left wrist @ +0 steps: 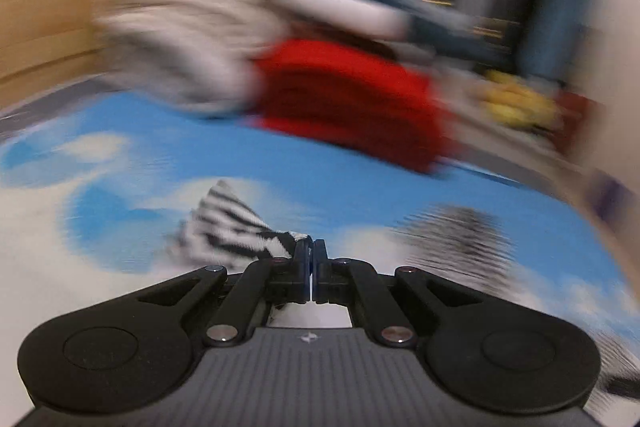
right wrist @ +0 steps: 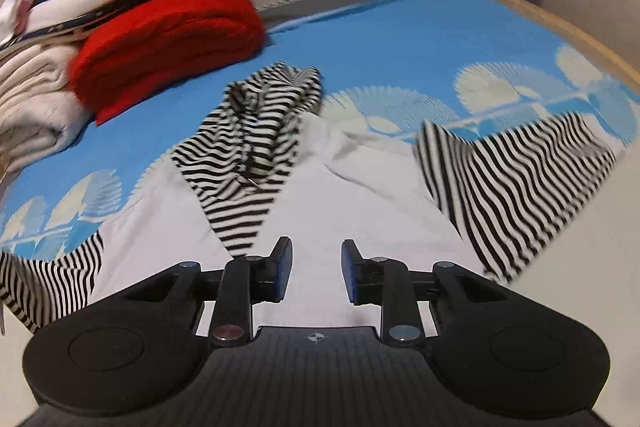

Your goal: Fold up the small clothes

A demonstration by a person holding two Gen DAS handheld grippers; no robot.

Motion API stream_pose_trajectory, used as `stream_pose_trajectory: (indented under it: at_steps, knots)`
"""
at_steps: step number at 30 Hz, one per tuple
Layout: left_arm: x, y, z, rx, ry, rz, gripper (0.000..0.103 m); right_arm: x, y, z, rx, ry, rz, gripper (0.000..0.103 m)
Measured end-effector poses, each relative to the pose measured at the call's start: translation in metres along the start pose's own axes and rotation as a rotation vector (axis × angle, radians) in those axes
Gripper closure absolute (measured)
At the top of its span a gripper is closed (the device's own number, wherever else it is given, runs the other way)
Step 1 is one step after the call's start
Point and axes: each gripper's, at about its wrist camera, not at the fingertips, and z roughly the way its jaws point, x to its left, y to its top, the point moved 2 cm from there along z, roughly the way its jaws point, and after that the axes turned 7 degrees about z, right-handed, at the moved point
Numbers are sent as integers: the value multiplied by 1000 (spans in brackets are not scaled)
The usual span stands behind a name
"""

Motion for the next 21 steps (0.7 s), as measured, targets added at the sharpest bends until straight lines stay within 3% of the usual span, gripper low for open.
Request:
stream_pose_trajectory:
  at_steps: [2, 3, 4, 5, 8, 11, 13, 16, 21]
  knots:
    - [-56, -5, 5, 102, -285, 51, 88, -4, -3, 3, 20, -4, 36, 73]
    - [-73, -9, 10, 160, -390, 53, 74, -6, -5, 6, 34, -6, 53, 71]
    - [-81, -13, 10, 176, -417, 38, 69, -8, -6, 8, 49, -8, 68, 65]
    - [-82, -15, 12, 178, -395, 18, 66, -9, -7, 11, 64, -11, 88, 59]
    - [-62, -24, 34, 231, -329, -86, 65, -13, -8, 20, 101, 6, 139, 58]
    - [-33, -36, 67, 317, -108, -85, 66, -19, -10, 32, 121, 8, 172, 58]
    - [-19, -38, 84, 380, -12, -90, 66, -22, -12, 47, 162, -27, 189, 58]
    - [-4, -37, 102, 437, 27, -116, 66, -30, -12, 68, 234, 13, 308, 57]
    - [-7, -42, 119, 492, 41, -23, 66, -36, -8, 98, 272, -1, 414, 57]
